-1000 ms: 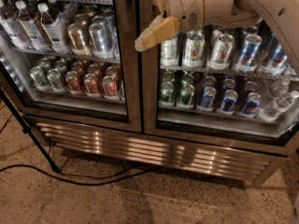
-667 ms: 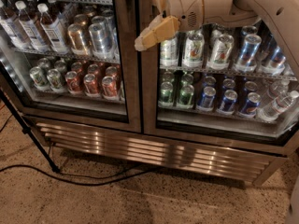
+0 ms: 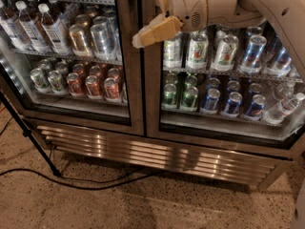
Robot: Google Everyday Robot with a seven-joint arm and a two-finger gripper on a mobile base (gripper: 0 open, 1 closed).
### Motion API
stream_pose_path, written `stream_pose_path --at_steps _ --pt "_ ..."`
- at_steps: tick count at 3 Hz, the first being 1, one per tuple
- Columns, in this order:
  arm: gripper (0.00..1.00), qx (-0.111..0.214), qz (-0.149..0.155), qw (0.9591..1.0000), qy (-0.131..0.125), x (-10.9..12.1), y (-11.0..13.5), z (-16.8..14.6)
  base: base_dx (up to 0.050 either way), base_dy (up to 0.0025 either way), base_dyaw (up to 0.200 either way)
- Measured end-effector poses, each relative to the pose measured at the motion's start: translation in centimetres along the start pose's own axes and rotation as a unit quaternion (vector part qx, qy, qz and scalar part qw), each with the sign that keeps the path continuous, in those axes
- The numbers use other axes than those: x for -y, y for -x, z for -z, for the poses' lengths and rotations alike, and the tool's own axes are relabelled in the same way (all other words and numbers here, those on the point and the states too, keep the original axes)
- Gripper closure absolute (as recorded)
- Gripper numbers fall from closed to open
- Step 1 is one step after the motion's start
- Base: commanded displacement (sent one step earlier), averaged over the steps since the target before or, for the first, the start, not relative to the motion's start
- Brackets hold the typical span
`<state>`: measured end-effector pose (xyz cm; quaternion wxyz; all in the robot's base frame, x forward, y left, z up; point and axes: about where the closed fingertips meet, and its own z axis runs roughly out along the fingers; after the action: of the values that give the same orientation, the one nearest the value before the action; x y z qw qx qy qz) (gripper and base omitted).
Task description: Open right fridge door
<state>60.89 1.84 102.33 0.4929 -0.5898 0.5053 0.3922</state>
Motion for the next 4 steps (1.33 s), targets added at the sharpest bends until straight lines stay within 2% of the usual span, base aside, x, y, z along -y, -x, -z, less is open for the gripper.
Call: stream_pose_path --at_steps 3,4 --pt "0.87 0.000 0.000 1.0000 0.000 0.8 -0.2 0.7 0.000 0.00000 0.000" --pt "1.00 0.000 0.000 1.0000 0.000 1.3 -0.3 1.2 0.000 0.00000 0.000"
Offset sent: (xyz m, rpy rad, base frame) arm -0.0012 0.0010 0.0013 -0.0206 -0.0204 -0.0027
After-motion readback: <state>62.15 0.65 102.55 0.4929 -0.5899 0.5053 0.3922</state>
